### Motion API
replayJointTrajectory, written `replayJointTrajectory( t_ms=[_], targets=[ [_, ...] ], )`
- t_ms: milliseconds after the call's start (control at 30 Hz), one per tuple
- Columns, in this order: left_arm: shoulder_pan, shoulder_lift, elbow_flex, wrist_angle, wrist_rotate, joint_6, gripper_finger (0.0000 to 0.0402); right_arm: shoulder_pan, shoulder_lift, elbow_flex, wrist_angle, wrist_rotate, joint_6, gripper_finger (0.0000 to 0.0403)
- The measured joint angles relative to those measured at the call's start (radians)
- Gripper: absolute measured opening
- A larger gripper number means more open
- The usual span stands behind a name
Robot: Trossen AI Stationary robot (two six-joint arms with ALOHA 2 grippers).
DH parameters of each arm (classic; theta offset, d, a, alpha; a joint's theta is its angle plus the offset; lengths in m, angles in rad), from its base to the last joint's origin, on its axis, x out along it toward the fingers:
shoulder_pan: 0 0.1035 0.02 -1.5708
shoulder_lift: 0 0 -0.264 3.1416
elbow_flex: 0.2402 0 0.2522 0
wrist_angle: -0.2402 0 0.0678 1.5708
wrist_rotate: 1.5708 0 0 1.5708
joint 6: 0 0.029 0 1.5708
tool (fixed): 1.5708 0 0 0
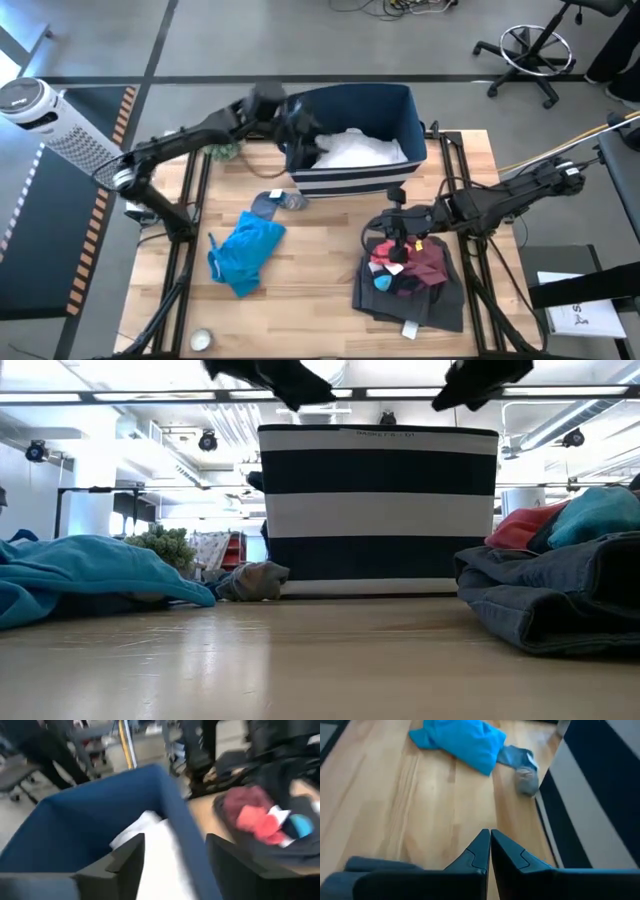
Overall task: Sort clothes
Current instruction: Put the pink pair of socks into the blue laundry bin
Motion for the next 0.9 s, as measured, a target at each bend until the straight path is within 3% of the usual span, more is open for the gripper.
replayJointTrajectory(
  t_ms=[100,200,333,700,900],
  targets=[
    [-0.032,-0.135,-0.191,0.175,-0.016,-0.049,0.0163,0.015,0.000,0.000,-0.060,-0.002,0.025,0.0000],
    [-0.072,-0.263,-0.371,0.326,-0.095,-0.094,0.0144,0.028,0.000,0.000,-0.073,-0.006,0.051,0.0000],
    [-0.130,-0.415,-0.557,0.420,-0.185,-0.132,0.0120,0.038,0.000,0.000,-0.086,-0.006,0.058,0.0000],
    [-0.231,-0.652,-0.838,0.422,-0.196,-0.235,0.0006,0.037,0.020,0.000,-0.140,-0.049,0.078,0.0000],
    [-0.281,-0.686,-0.971,0.574,-0.202,-0.279,0.0035,0.049,0.038,0.000,-0.205,-0.159,0.179,0.0020]
  ],
)
